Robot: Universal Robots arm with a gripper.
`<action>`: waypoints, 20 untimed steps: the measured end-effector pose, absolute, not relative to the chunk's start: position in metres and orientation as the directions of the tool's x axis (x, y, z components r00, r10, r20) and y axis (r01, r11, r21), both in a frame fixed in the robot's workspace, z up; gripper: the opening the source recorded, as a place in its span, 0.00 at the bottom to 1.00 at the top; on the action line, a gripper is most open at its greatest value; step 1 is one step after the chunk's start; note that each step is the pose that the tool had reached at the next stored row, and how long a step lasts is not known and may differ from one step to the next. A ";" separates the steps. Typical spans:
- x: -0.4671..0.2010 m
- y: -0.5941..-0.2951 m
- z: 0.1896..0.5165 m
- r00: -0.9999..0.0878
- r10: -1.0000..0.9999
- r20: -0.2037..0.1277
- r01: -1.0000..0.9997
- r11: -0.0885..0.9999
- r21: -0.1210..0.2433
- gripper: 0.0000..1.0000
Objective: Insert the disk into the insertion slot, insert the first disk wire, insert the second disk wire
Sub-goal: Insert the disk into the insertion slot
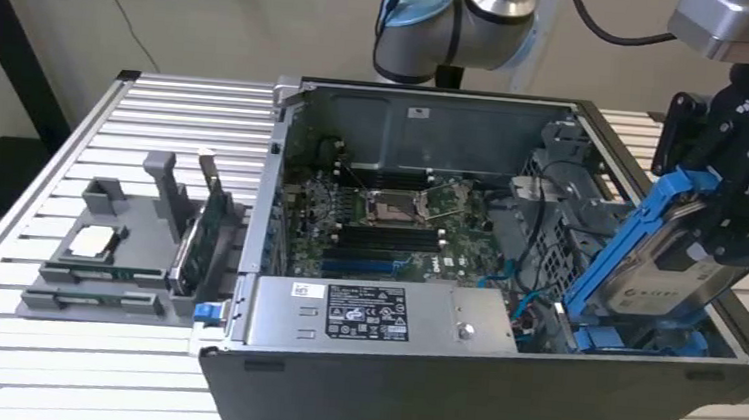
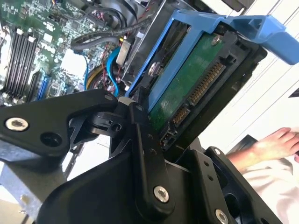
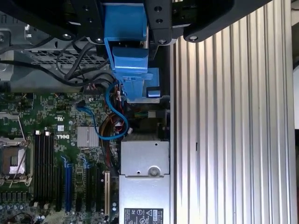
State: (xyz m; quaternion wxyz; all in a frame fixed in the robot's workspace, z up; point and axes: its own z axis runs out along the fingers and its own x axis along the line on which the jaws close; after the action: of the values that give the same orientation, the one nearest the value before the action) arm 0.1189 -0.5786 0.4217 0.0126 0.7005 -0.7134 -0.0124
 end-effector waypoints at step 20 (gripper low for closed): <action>0.124 -0.576 0.409 -0.018 -1.000 -0.013 -0.999 0.017 0.036 0.33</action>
State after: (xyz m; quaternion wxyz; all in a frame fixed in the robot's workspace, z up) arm 0.1244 -0.5760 0.4087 0.0077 0.7008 -0.7132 -0.0173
